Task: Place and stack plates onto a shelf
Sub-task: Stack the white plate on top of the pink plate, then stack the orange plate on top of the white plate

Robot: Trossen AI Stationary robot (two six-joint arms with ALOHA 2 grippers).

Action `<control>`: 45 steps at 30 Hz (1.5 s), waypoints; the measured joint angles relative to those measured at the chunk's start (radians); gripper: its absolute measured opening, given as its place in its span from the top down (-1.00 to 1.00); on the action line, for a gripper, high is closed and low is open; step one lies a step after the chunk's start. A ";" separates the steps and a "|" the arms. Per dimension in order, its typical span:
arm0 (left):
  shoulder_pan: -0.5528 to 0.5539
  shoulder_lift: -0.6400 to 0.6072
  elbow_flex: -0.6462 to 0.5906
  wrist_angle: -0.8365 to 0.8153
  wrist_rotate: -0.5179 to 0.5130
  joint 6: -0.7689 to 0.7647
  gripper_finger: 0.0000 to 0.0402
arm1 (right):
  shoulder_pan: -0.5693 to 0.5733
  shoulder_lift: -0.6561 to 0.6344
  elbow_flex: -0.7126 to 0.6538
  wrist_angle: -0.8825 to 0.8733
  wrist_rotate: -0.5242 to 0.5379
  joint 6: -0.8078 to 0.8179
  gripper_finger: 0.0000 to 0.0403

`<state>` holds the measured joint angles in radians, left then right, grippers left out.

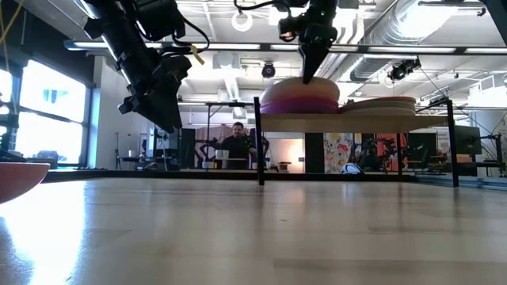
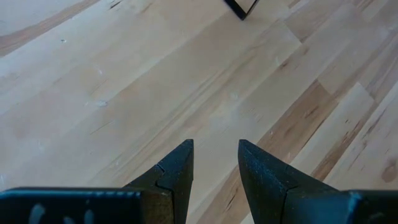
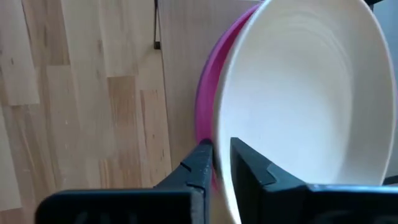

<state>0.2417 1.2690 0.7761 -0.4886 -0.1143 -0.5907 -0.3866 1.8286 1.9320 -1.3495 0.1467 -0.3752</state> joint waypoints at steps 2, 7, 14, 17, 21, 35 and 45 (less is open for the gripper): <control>0.000 0.000 0.000 0.000 0.000 0.000 0.42 | 0.000 0.000 0.000 0.000 0.000 0.000 0.81; 0.000 0.000 0.000 0.000 0.000 0.000 0.42 | 0.000 0.000 0.000 0.000 0.018 0.012 0.75; 0.000 0.000 0.000 -0.013 0.042 0.000 0.42 | 0.000 -0.002 0.001 -0.030 -0.012 0.064 0.75; -0.003 0.000 0.000 -0.040 0.162 0.000 0.42 | 0.011 -0.003 0.022 -0.082 -0.048 0.104 0.75; -0.035 0.000 0.000 -0.044 0.317 0.005 0.42 | 0.039 -0.004 0.050 -0.140 -0.085 0.167 0.75; -0.371 0.000 0.000 -0.167 0.418 0.115 0.42 | 0.193 -0.004 0.055 -0.160 -0.182 0.292 0.75; -0.560 0.000 0.000 -0.183 0.254 0.087 0.42 | 0.262 -0.004 0.055 -0.158 -0.182 0.333 0.75</control>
<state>-0.3179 1.2690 0.7761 -0.6717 0.1395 -0.5037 -0.1242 1.8244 1.9869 -1.5070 -0.0349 -0.0422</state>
